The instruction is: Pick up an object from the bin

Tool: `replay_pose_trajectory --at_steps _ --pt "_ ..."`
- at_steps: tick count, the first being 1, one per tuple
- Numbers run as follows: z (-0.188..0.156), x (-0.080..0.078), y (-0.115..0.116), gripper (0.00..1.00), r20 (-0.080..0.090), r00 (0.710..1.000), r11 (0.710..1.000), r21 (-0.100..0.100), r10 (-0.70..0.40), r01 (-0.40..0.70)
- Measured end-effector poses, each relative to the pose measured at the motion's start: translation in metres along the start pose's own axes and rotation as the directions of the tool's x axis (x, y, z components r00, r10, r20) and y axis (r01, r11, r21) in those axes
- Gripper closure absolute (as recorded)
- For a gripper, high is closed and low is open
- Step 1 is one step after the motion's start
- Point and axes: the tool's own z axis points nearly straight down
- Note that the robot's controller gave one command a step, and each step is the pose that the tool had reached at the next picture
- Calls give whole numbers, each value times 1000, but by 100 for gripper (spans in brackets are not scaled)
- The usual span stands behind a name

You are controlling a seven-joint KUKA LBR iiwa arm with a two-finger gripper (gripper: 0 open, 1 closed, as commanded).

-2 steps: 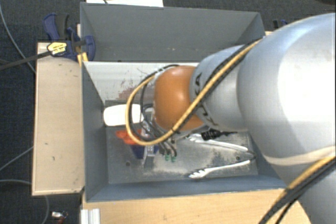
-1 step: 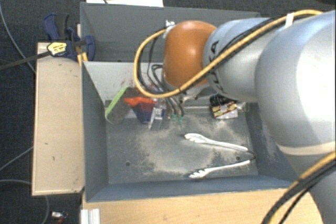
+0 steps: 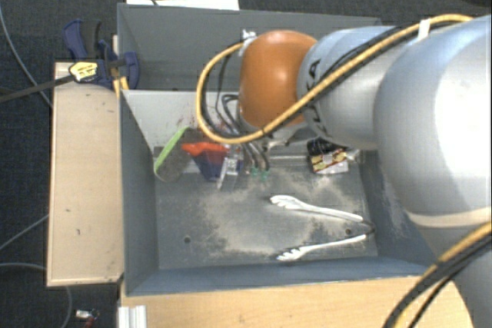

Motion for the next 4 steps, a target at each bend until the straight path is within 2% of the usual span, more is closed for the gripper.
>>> replay_pose_trajectory --at_steps 3,4 --pt "0 0 0 100 0 1000 1000 0 -3 3" --pt "8 19 2 100 1 1000 1000 0 -25 25"
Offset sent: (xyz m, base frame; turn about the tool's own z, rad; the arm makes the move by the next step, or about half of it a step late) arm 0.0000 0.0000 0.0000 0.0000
